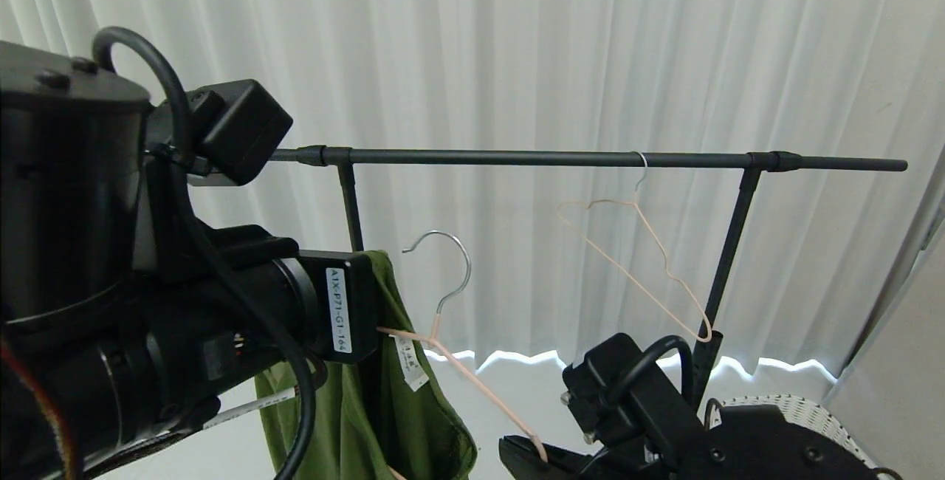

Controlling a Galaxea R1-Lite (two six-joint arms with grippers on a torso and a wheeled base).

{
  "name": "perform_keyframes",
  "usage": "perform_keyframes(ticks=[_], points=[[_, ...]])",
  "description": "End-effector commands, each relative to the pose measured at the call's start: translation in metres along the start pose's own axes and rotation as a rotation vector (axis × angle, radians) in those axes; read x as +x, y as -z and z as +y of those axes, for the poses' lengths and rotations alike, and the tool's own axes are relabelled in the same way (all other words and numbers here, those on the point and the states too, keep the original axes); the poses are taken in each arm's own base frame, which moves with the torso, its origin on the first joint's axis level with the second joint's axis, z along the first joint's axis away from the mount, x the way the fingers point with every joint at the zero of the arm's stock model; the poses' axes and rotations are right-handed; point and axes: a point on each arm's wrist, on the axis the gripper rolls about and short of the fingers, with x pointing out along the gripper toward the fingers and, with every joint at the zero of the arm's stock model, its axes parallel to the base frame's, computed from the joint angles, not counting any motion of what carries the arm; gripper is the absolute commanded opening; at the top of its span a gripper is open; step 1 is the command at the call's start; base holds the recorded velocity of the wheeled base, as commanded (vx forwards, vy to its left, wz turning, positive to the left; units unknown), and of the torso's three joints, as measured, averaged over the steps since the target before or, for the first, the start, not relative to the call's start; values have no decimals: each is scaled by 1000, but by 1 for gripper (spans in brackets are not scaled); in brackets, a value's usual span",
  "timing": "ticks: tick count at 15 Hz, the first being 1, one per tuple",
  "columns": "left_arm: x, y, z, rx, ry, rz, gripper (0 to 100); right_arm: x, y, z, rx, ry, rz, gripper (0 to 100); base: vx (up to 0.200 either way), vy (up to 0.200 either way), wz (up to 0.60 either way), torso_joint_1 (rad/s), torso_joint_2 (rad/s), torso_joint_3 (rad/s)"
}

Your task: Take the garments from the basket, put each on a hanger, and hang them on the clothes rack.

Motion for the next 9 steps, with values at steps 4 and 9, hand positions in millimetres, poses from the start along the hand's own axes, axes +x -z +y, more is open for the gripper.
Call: perform_keyframes(ticks=[4,9], points=[[-3,-3,9,-24,-27,-19,0,-19,-19,-8,40,37,-99,0,0,0,0,0,0,0],[-5,-3,10,-25,-26,-21,0,-36,-24,-17,56,69,-147,0,0,0,0,0,0,0]])
